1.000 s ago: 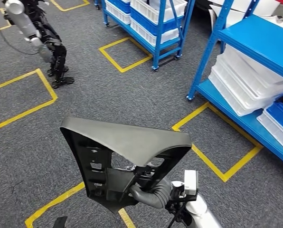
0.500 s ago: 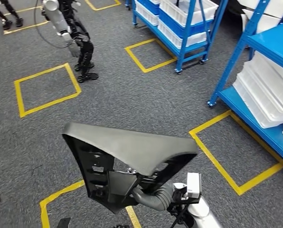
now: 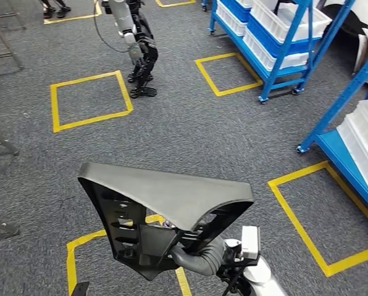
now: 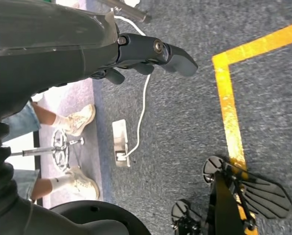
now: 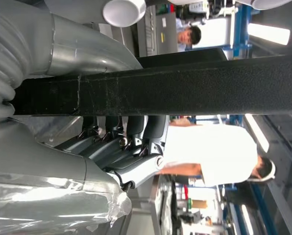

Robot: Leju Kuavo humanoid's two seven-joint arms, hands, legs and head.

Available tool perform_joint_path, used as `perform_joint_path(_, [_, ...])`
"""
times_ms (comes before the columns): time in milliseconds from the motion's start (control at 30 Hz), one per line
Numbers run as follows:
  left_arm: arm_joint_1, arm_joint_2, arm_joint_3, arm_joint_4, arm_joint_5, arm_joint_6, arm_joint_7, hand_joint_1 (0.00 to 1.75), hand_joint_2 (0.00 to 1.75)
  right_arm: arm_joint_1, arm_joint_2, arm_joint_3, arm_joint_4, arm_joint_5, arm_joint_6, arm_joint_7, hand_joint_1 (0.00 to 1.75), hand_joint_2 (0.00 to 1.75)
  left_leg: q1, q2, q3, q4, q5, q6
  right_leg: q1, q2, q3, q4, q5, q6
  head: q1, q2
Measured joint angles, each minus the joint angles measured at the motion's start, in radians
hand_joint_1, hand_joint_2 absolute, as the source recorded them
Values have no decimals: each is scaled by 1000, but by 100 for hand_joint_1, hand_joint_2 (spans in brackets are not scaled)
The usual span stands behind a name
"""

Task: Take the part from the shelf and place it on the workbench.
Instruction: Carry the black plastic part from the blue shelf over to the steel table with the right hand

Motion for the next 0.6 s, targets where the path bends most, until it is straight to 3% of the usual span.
perform_joint_path(33, [1,0,-1,0,-1,0,0,0,175,1,0,0,0,0,0,0,175,175,-3,-12,0,0,1,1,2,2,-5,4,13,-5,0,0])
perform_joint_path(100, [2,0,-3,0,-3,2,0,0,175,0,-1,1,0,-1,0,0,175,175,-7,-39,2,1,1,2,8,19,40,-102,88,-20,0,0])
perform_joint_path(167, [0,-3,-5,0,-4,5,0,0,175,1,-2,0,-1,-4,3,0,175,175,-7,-60,2,1,3,-1,11,63,91,-221,146,-37,-4,0])
perform_joint_path(200, [-1,-4,-5,0,-4,7,-1,0,175,1,-3,0,-1,-6,5,0,175,175,-7,-67,1,1,4,-2,11,82,104,-250,157,-42,-6,0])
perform_joint_path(233, [-1,-5,-6,0,-4,7,-1,0,175,2,-4,0,-1,-6,7,0,175,175,-6,-70,-1,1,5,-3,11,93,106,-256,157,-44,-9,0])
perform_joint_path(433, [-2,-5,-6,0,-4,8,-2,0,175,2,-4,-1,-1,-7,7,0,175,175,-5,-72,-2,2,6,-4,11,93,104,-259,161,-43,-9,0])
perform_joint_path(600, [1,-5,-7,0,-4,10,-4,0,175,2,-8,-3,-4,-10,17,0,175,175,6,-86,-9,0,11,-13,18,77,104,-261,163,-42,1,0])
